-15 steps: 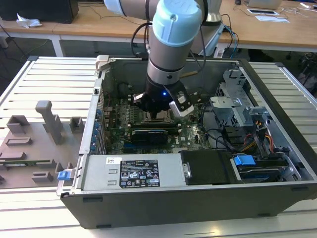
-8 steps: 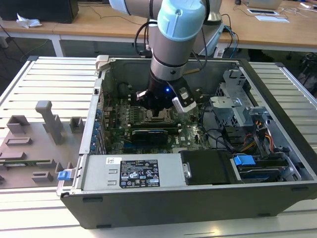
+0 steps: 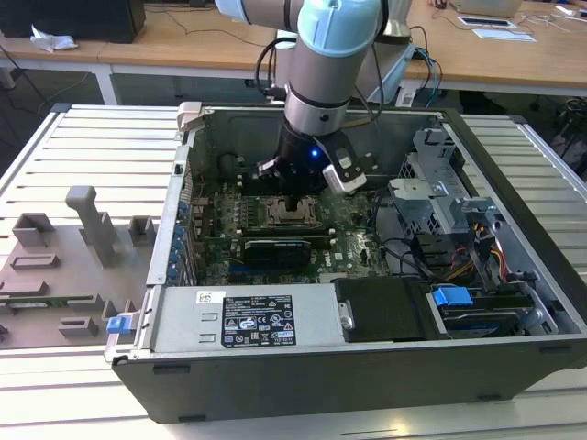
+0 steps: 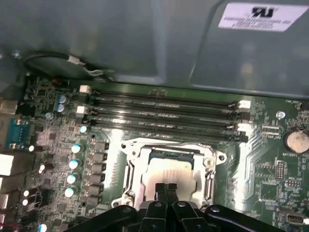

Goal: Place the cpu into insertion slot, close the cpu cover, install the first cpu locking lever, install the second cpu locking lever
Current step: 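Install the second cpu locking lever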

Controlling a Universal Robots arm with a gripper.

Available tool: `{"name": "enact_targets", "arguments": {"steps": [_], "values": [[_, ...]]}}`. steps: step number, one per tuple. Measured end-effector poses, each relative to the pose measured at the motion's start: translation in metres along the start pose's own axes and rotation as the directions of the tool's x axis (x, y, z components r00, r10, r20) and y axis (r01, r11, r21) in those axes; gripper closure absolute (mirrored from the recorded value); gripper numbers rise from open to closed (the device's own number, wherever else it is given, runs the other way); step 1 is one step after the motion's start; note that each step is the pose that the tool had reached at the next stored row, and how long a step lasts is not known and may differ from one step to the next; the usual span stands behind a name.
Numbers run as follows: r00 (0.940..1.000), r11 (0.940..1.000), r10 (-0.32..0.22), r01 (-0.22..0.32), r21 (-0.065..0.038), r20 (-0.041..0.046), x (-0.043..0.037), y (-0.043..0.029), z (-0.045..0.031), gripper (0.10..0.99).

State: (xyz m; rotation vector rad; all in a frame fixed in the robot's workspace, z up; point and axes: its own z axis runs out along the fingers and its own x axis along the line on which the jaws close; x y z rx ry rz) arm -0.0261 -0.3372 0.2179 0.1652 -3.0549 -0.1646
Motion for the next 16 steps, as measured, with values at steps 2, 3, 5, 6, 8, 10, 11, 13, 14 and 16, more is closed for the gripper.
{"name": "enact_targets", "arguments": {"steps": [2, 3, 5, 6, 8, 10, 11, 13, 14, 16], "values": [[1.0, 1.0, 0.001, -0.001, 0.009, -0.001, -0.0003, 0.0018, -0.0014, 0.98], [1.0, 0.9999, 0.001, -0.001, 0.01, -0.0012, -0.0002, 0.0023, -0.0041, 0.98], [1.0, 0.9999, 0.001, -0.001, 0.011, -0.001, 0.0011, 0.0047, -0.0221, 0.98], [1.0, 0.9999, 0.001, -0.001, 0.011, -0.001, 0.0018, 0.0058, -0.0315, 0.98], [1.0, 0.9999, 0.001, -0.001, 0.011, -0.0012, 0.0026, 0.0073, -0.0433, 0.98], [1.0, 0.9999, 0.001, -0.001, 0.013, -0.0012, 0.003, 0.0079, -0.0477, 0.98], [1.0, 0.9999, 0.001, -0.001, 0.014, -0.0013, 0.0029, 0.008, -0.048, 0.98], [1.0, 0.9999, 0.001, -0.001, 0.014, -0.0014, 0.003, 0.008, -0.0482, 0.98], [1.0, 0.9999, 0.001, -0.001, 0.014, -0.0014, 0.0029, 0.008, -0.0482, 0.98], [1.0, 0.9999, 0.001, -0.001, 0.014, -0.0014, 0.0029, 0.008, -0.0482, 0.98]]}}
